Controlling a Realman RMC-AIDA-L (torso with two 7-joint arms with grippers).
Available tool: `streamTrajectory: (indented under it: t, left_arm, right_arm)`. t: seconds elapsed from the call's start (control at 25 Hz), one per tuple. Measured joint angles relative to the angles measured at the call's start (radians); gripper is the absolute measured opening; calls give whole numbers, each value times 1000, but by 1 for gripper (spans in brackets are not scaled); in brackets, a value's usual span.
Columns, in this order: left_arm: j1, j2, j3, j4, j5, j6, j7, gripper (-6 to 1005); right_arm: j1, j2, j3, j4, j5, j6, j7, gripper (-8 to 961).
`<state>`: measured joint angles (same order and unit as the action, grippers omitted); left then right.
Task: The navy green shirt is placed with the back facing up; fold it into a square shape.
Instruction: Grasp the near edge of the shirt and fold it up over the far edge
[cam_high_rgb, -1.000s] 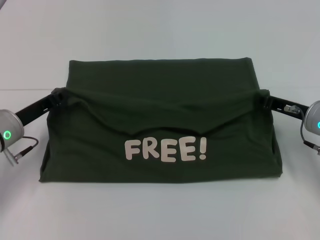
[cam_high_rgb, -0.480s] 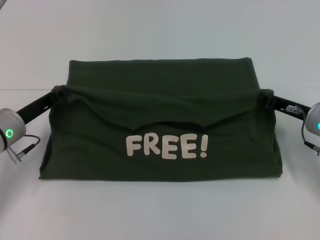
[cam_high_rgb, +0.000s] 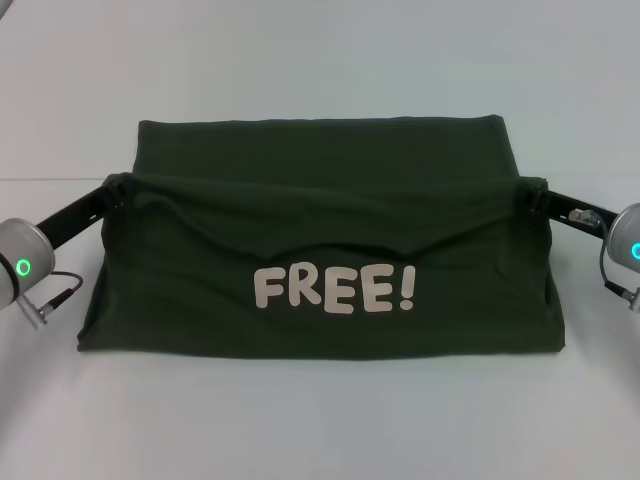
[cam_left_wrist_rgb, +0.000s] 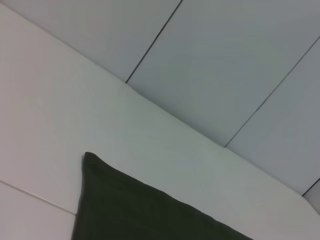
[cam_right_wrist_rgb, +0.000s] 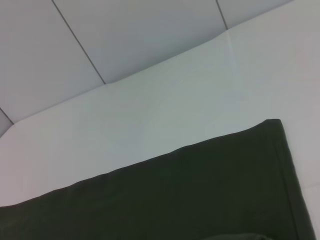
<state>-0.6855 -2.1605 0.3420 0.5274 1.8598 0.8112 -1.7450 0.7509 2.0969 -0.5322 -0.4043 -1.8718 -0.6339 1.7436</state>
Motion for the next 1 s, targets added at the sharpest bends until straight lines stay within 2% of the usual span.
streamTrajectory:
  t: [0.48, 0.72, 0.84, 1.0]
  left_arm:
    - [-13, -1, 0, -28, -49, -36, 57, 48]
    - [-19, -2, 0, -49, -91, -101, 62, 48]
    - [-15, -2, 0, -54, -118, -104, 94, 83]
    - [-13, -1, 0, -67, -137, -104, 131, 152]
  right_arm:
    - [9, 1, 0, 9, 15, 3, -3, 64]
    - [9, 2, 0, 19, 28, -8, -25, 64]
    - [7, 2, 0, 21, 28, -15, -26, 234]
    - [2, 1, 0, 23, 28, -19, -23, 325]
